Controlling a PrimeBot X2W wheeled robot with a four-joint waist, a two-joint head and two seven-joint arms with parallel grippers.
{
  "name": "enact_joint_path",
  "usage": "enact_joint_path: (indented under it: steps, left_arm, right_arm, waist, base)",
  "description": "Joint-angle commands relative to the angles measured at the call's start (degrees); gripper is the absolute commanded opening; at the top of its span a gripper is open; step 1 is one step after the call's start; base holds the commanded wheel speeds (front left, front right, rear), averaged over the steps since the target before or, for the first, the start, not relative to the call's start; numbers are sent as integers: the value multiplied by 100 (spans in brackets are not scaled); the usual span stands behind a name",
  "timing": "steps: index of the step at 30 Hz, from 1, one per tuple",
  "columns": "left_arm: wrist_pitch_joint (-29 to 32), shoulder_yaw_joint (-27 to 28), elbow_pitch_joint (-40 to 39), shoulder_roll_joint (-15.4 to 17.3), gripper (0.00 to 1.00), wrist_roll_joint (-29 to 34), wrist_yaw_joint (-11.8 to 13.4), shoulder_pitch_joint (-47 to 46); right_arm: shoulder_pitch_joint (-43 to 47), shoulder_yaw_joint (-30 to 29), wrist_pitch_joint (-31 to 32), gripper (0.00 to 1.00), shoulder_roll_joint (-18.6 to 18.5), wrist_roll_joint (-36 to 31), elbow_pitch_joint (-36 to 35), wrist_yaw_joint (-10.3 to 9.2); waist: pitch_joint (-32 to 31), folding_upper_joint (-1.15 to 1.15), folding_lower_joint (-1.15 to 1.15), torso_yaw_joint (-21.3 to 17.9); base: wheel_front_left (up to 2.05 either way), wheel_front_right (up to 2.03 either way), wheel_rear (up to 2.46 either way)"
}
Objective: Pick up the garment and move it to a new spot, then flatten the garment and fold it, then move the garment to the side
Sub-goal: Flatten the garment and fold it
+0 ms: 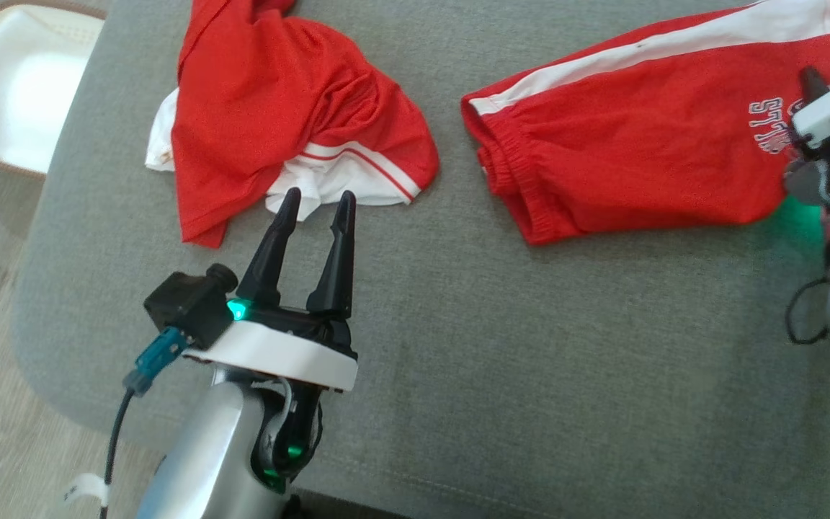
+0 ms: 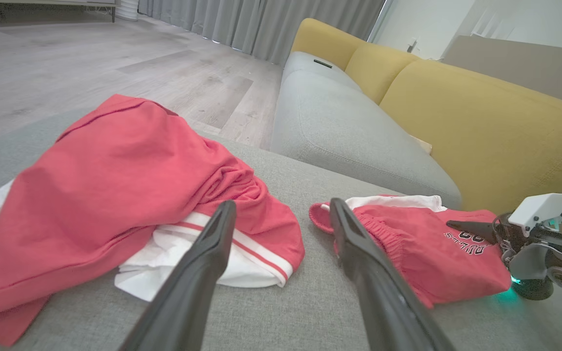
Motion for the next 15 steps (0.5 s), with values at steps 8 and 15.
enact_joint_path:
  steps: [8, 15]
  left_arm:
    - [-34, 308, -150, 74, 100, 106, -34, -111]
    - [-34, 459, -141, 74, 100, 260, -87, 21]
  right_arm:
    - [253, 195, -775, 0, 473, 310, -448, -5]
    - [1035, 314, -1196, 0, 517, 823, -1099, -5]
  waist:
    - [-271, 0, 0, -458]
    - [-558, 0, 0, -962]
  base:
    - [0, 0, 0]
    - [0, 0, 0]
